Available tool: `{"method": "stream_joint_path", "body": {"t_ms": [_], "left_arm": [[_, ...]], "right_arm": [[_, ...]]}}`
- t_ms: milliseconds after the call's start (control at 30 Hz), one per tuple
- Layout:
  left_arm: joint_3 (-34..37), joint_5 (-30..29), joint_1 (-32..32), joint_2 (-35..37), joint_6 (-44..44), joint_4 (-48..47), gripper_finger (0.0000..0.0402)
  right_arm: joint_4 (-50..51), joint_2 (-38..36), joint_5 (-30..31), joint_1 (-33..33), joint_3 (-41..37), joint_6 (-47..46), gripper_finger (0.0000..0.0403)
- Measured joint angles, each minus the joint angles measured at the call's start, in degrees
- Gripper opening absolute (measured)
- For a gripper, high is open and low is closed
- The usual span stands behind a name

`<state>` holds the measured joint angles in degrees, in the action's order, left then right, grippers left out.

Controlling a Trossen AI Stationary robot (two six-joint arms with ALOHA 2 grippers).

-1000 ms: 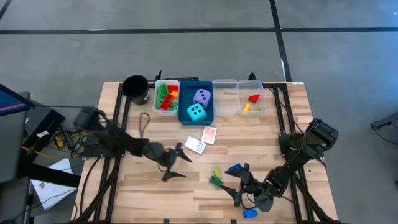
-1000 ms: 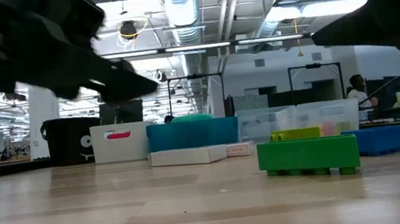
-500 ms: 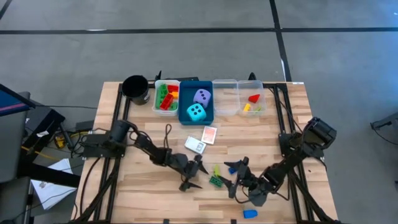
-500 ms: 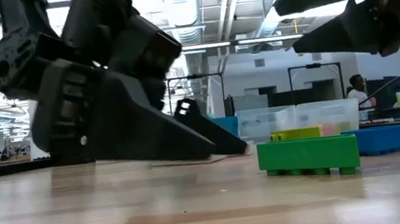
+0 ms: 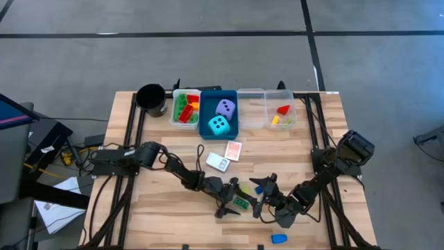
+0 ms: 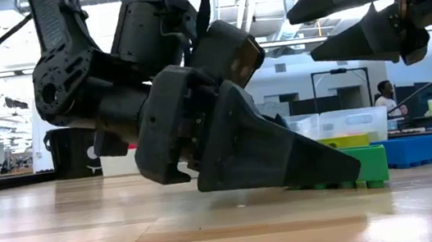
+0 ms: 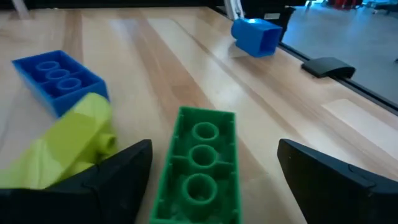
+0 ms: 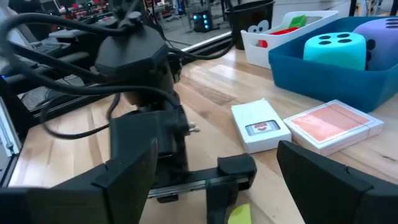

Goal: Pick & Place Toys
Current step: Put the small green game piece into the right transparent bin

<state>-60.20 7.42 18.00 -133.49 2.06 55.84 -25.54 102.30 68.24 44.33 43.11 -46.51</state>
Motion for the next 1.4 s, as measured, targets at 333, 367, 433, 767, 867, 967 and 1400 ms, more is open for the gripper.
{"method": "stream_joint_path", "body": {"t_ms": [333,367,433,767,867,967,1400], "left_arm": [[-0.2,0.14,1.82,-0.44,-3.8,-1.21,0.0248],[-0.2,-0.15,1.84,-0.44,-3.82,-1.3,0.0233],[-0.2,-1.18,1.82,-0.44,-3.76,-1.42,0.0199],[-0.12,-2.78,1.75,1.32,-4.55,-5.95,0.0133],[0.11,-3.92,1.77,5.49,-7.97,-14.13,0.0133],[1.17,-8.42,1.82,10.77,-12.66,-23.35,0.0133],[27.98,-35.23,-5.6,41.21,-10.61,-26.86,0.0133]], "right_arm": [[-0.21,0.09,-0.89,-0.54,0.0,-0.65,0.0324],[-0.22,0.09,-0.89,-0.54,0.0,-0.65,0.0324],[-0.22,0.09,-0.89,-0.54,0.0,-0.65,0.0324],[-0.22,0.13,-0.91,-0.54,0.0,0.44,0.0324],[-0.26,0.13,-0.91,-0.39,0.0,0.86,0.0324],[-0.28,0.13,-0.87,-0.1,0.0,1.07,0.0324],[-1.11,0.15,-0.87,-0.61,0.02,0.6,0.0324]]}}
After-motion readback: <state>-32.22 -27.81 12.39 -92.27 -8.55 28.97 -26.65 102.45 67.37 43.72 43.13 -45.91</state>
